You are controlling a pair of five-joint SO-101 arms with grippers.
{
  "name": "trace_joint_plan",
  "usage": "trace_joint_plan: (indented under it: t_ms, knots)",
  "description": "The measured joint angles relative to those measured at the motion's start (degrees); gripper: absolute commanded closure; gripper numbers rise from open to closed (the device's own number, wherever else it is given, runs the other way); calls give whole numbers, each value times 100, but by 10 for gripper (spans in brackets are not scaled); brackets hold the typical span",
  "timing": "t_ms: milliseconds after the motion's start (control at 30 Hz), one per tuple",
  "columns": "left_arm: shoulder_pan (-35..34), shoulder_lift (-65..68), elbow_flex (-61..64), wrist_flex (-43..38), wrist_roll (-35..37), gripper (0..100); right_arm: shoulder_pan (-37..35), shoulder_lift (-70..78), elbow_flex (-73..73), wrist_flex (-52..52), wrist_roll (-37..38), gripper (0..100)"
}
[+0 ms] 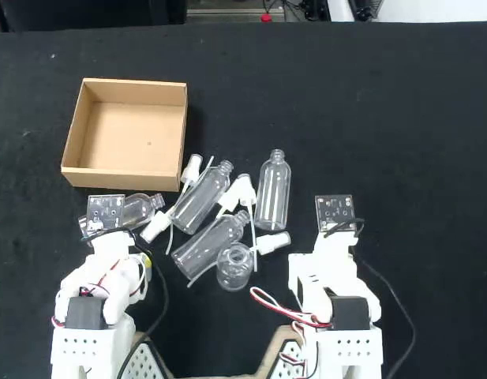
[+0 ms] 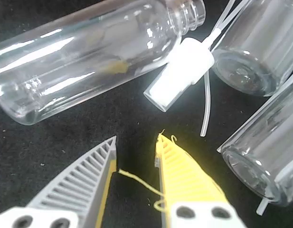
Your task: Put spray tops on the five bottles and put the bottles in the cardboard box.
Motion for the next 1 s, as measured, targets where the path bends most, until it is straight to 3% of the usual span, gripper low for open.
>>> trace_joint_plan:
  t_ms: [867, 1000]
  knots:
    - [0, 0, 0, 0, 0, 861, 0, 0, 0, -18, 0, 969]
    - [0, 0, 0, 0, 0, 861, 0, 0, 0, -598, -9, 969]
